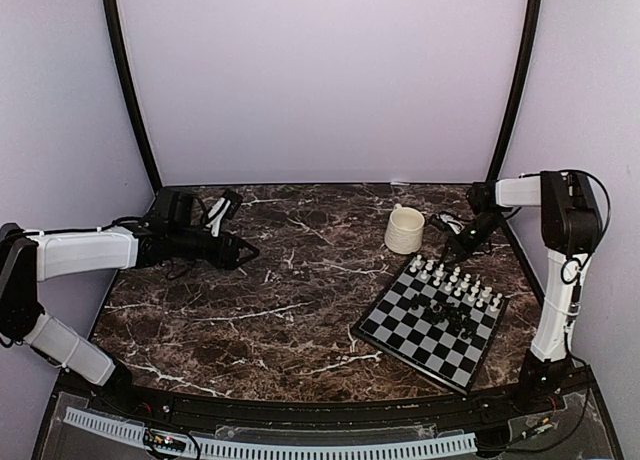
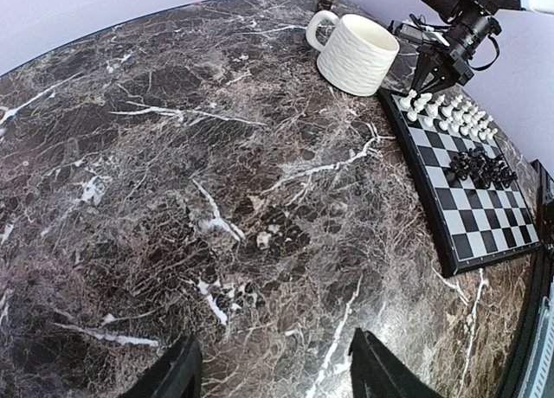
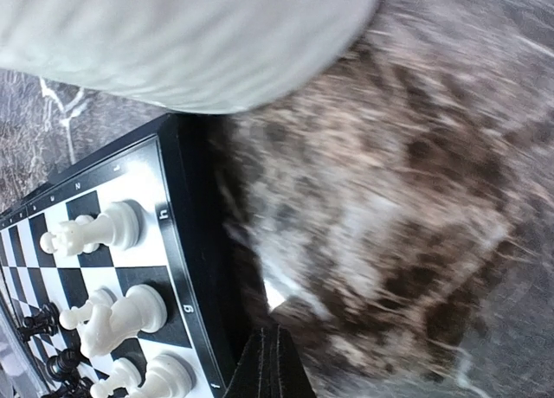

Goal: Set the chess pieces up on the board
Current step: Move the chessboard to the center of the board.

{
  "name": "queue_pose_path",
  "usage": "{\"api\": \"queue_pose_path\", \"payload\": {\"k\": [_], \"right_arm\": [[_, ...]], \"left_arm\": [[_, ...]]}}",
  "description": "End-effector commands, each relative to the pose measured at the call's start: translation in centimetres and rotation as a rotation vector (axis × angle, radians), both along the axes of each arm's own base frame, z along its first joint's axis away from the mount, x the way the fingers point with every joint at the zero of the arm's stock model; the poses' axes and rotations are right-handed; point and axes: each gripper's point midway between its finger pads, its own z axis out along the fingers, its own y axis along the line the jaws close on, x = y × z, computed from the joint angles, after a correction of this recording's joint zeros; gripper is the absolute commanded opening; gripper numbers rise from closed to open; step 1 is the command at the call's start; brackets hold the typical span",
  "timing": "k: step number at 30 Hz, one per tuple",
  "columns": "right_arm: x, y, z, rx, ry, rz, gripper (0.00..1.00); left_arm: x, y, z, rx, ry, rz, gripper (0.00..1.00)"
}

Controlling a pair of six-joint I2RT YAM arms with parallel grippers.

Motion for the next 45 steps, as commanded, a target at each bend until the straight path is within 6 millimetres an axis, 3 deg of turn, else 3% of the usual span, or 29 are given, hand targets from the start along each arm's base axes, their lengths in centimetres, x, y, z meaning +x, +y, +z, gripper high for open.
{"api": "queue_pose_path", "payload": {"k": [1, 6, 10, 14, 15, 17, 20, 27, 34, 40, 45], "right_arm": [[-2.9, 1.1, -1.8, -0.025, 0.120, 0.035, 0.00], [-2.0, 1.4, -0.3, -0.014, 0.079, 0.025, 0.00], [-0.5, 0.6, 2.8, -0.014, -0.006, -0.009, 0.00], [0.3, -1.1, 6.2, -0.002, -0.081, -0.068, 0.07], [0.1, -1.3, 6.8, -0.002, -0.093, -0.071, 0.09], [-0.3, -3.6, 7.8, -0.017, -0.108, -0.124, 0.11], [-2.4, -5.6, 8.5, -0.067, -0.122, -0.146, 0.11], [-10.5, -10.3, 6.8, -0.268, -0.118, -0.163, 0.09], [-16.8, -12.0, 4.4, -0.352, -0.065, -0.162, 0.04], [-18.3, -13.1, 1.9, -0.400, -0.046, -0.164, 0.00], [-17.9, -13.3, 0.8, -0.414, -0.077, -0.153, 0.00]], "left_arm": [[-0.2, -0.6, 1.3, -0.017, -0.023, -0.026, 0.61], [-0.4, -0.8, 1.3, -0.012, -0.023, -0.033, 0.61], [-0.6, -1.1, 1.0, -0.008, -0.019, -0.041, 0.61], [-1.0, -1.6, 0.8, -0.007, -0.011, -0.058, 0.61], [-1.0, -1.8, 0.7, -0.007, -0.008, -0.063, 0.61], [-1.2, -2.1, 0.6, -0.010, -0.002, -0.073, 0.61], [-1.5, -2.4, 0.5, -0.010, 0.005, -0.084, 0.60], [-2.6, -3.6, 0.0, 0.005, 0.019, -0.122, 0.60], [-3.8, -5.5, -0.7, 0.018, 0.049, -0.179, 0.59], [-4.5, -6.9, -0.6, 0.021, 0.056, -0.202, 0.58], [-5.4, -8.4, -1.1, 0.033, 0.069, -0.222, 0.59]]}}
